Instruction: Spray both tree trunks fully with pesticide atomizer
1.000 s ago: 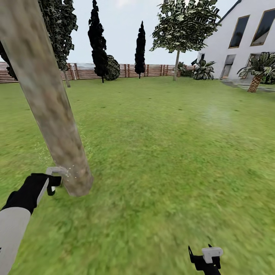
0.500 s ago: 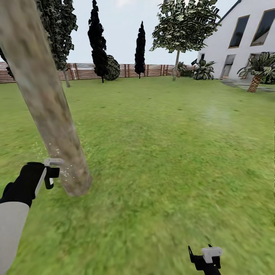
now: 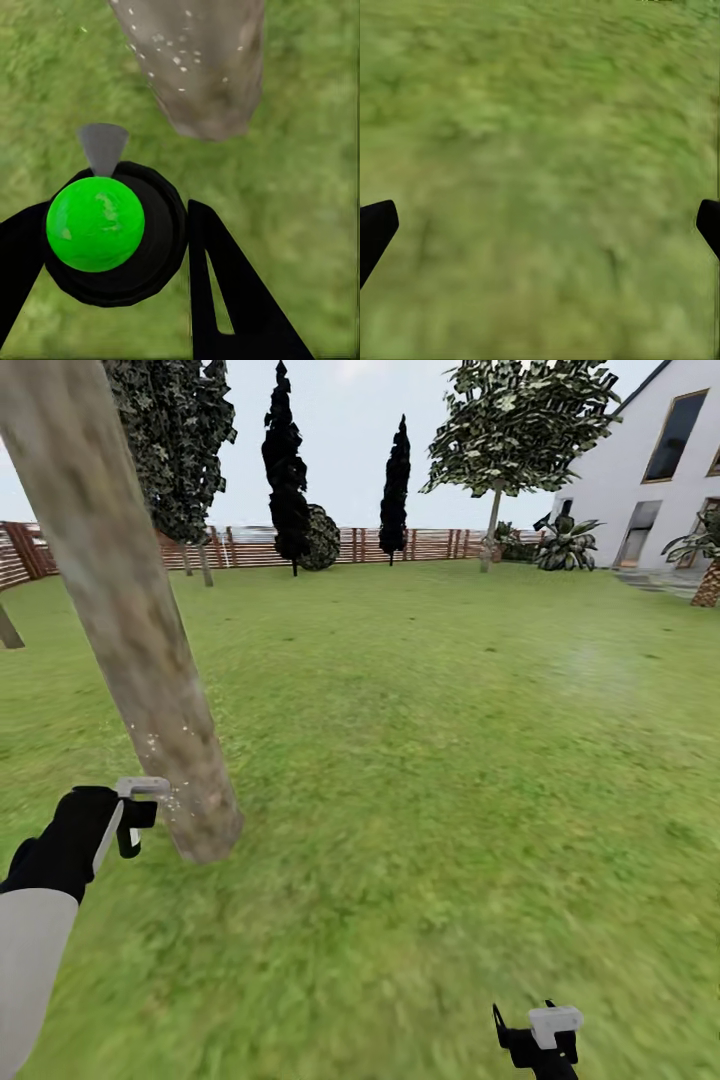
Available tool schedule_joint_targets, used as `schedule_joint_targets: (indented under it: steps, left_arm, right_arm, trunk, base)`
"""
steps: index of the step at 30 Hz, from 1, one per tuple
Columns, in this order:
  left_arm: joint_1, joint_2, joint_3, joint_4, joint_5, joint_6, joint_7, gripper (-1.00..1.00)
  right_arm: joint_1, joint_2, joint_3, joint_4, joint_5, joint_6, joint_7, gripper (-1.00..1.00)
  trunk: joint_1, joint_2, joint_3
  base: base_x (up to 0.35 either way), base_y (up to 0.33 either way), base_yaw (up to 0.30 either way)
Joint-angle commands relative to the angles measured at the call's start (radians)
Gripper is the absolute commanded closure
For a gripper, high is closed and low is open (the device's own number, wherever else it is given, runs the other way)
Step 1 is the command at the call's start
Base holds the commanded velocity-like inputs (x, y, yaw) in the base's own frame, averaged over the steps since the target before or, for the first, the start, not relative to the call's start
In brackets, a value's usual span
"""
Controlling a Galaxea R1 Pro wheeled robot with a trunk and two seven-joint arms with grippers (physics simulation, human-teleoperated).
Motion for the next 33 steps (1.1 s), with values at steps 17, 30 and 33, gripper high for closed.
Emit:
schedule_joint_targets:
  steps: [17,30,33]
  left_arm:
    - [0.083,0.0,0.009,0.035,-0.01,-0.006,0.003,1.0]
    - [0.11,0.0,0.112,0.039,-0.019,-0.027,0.005,1.0]
    - [0.126,-0.002,0.112,0.038,-0.02,-0.032,0.006,1.0]
  right_arm:
    - [-0.001,0.0,-0.008,0.002,0.011,-0.004,-0.001,-1.0]
    - [-0.001,0.0,-0.006,0.002,0.011,-0.004,-0.001,-1.0]
    - [-0.001,0.0,-0.006,0.002,0.011,-0.004,-0.001,-1.0]
  trunk:
    - [0.0,0.0,-0.001]
    - [0.0,0.0,-0.001]
    - [0.0,0.0,-0.001]
  base:
    - [0.123,-0.258,0.006]
    - [0.148,-0.245,0.251]
    - [0.178,-0.237,0.121]
